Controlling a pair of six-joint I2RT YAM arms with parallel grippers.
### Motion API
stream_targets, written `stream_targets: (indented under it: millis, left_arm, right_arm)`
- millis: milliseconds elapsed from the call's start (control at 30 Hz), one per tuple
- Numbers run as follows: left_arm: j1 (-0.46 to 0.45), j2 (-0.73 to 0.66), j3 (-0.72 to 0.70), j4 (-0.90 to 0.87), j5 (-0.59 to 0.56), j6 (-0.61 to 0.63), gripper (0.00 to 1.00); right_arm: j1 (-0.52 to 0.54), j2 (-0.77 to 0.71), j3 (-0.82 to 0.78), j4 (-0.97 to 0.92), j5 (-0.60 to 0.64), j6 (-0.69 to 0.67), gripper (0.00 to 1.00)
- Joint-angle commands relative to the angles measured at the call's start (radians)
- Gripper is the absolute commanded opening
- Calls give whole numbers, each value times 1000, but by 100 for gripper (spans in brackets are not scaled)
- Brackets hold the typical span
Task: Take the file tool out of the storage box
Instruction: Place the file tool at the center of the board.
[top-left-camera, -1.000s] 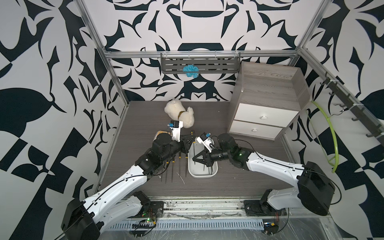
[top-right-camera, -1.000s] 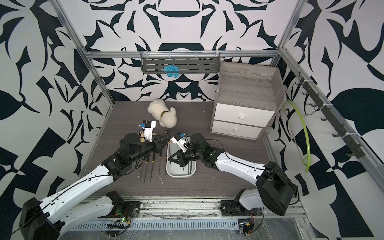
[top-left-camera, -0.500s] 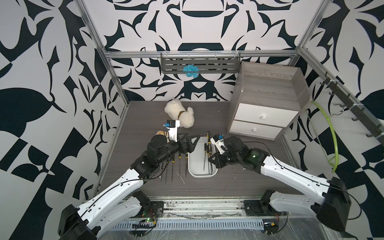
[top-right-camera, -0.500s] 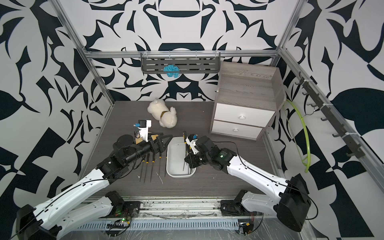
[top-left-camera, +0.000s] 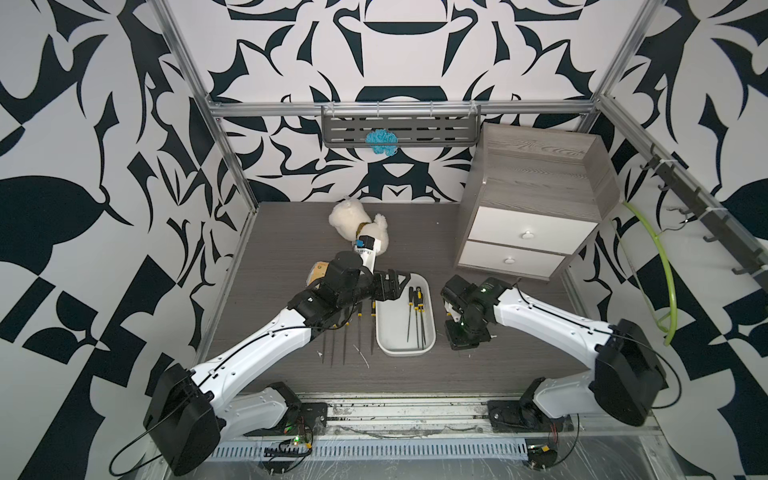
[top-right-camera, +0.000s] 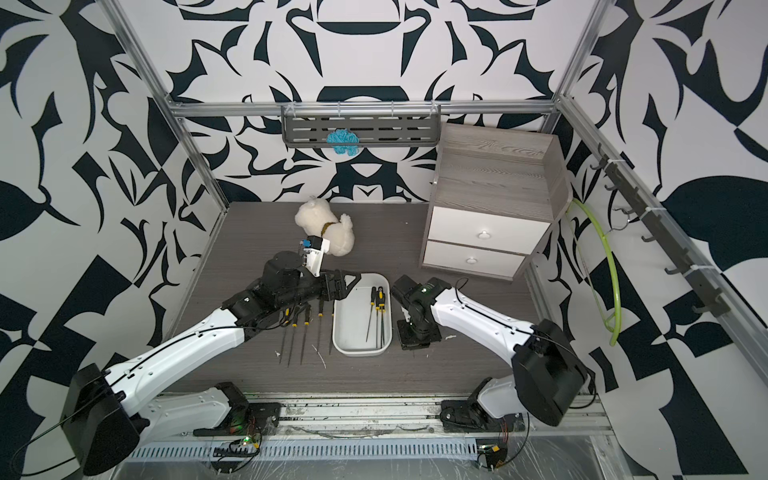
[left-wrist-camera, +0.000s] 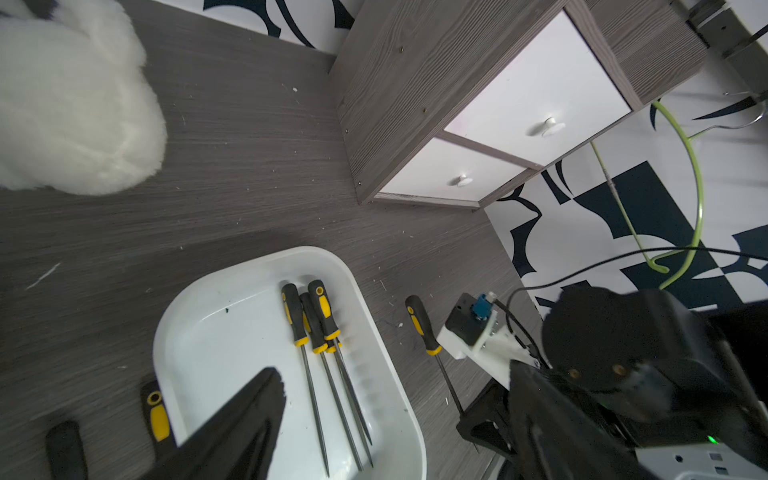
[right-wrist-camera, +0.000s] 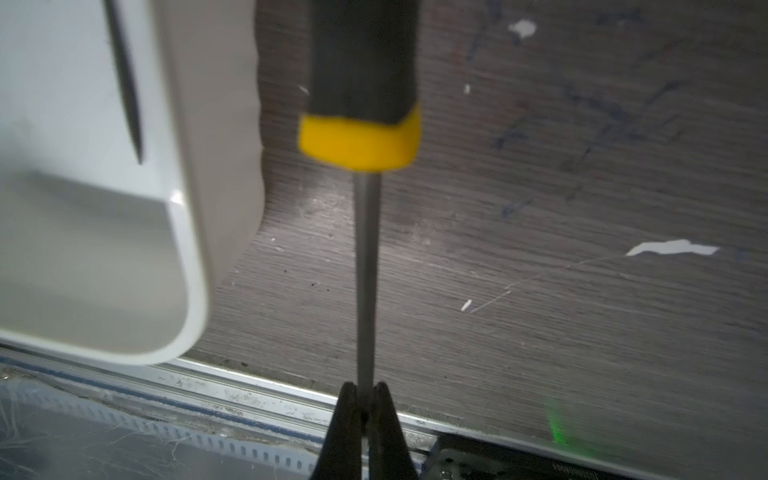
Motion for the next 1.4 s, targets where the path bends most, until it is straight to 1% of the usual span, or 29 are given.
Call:
stream_targets:
  millis: [0, 167, 267, 633, 933, 1100, 1367]
  left_arm:
    - [4, 18, 34, -59, 52, 18, 89]
    - [4, 23, 42, -65, 77, 28, 89]
    - [2, 29, 56, -83, 89, 29, 89]
    - [-5, 64, 87, -130, 93, 22, 89]
    - [-12, 72, 98, -143, 91, 23, 89]
    - [-14, 82, 103, -149, 90, 24, 89]
    - [-19, 77, 102, -149, 86, 23, 89]
  right_arm:
    - [-25, 24, 51, -72, -96, -20, 0]
    - [-68, 77, 74, -60, -132, -26, 0]
    - [-69, 128, 87, -46, -145, -32, 0]
    - [-73, 270, 127, 15, -103, -30, 0]
    - [-73, 294, 104, 83, -99, -24, 0]
    - [-75, 279, 72, 114, -91, -18, 0]
    - [-83, 299, 66, 124, -101, -29, 1]
